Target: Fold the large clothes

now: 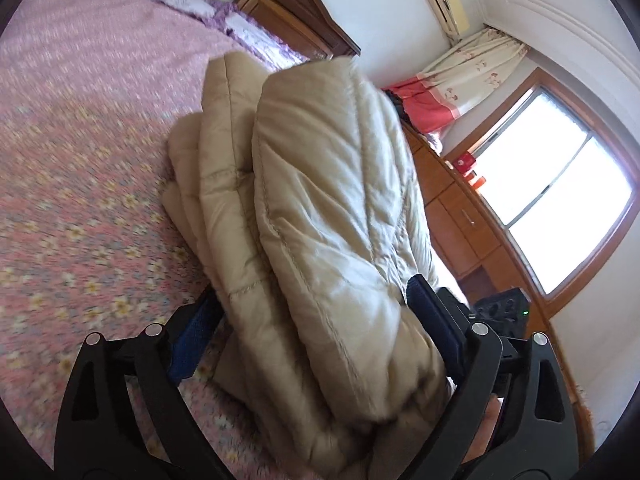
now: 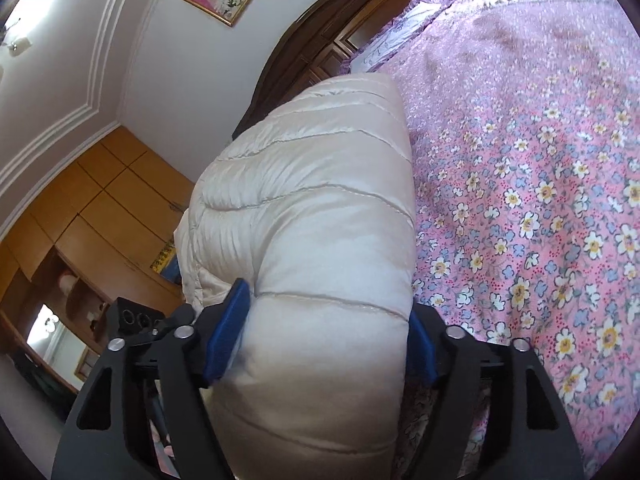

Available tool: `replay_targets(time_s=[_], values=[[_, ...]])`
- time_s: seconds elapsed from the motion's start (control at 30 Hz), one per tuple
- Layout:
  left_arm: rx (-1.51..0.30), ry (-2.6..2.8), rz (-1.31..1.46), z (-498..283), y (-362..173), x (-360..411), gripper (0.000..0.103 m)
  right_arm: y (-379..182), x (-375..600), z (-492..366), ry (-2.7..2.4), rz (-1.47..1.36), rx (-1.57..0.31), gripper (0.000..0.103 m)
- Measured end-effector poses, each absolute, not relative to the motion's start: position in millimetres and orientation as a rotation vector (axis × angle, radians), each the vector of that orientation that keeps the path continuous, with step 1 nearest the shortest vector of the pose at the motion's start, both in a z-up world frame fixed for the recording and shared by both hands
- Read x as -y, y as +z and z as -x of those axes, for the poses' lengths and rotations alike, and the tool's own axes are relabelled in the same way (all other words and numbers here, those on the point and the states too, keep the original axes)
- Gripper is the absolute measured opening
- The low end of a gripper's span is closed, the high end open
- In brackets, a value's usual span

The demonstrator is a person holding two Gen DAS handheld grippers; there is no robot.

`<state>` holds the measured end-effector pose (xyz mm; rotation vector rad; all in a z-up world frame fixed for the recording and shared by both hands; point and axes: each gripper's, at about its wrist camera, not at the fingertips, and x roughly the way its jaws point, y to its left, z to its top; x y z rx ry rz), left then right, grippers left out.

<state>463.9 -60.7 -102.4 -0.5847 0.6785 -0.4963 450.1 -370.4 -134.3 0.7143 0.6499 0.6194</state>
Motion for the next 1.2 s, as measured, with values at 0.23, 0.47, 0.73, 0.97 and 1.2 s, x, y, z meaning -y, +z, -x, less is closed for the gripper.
replay_targets(time_s=[0.23, 0.47, 0.73, 0.97, 1.2], values=[[-0.65, -0.423, 0.499, -421, -59, 63, 0.098, -112, 377, -415, 0.542, -0.726, -0.58, 0.095], [-0.549, -0.417, 0.343, -353, 14, 78, 0.098, -64, 383, -353, 0.551, -0.7, -0.456, 0.096], [-0.357, -0.318, 0.221, -273, 81, 91, 0.098, -10, 368, -274, 0.525, -0.535, -0.389, 0.097], [-0.298, -0.181, 0.09, -254, 74, 106, 0.098, 10, 356, -239, 0.408, -0.333, -0.346, 0.097], [-0.282, -0.112, -0.007, -257, 21, 120, 0.098, -12, 345, -229, 0.264, -0.157, -0.246, 0.098]])
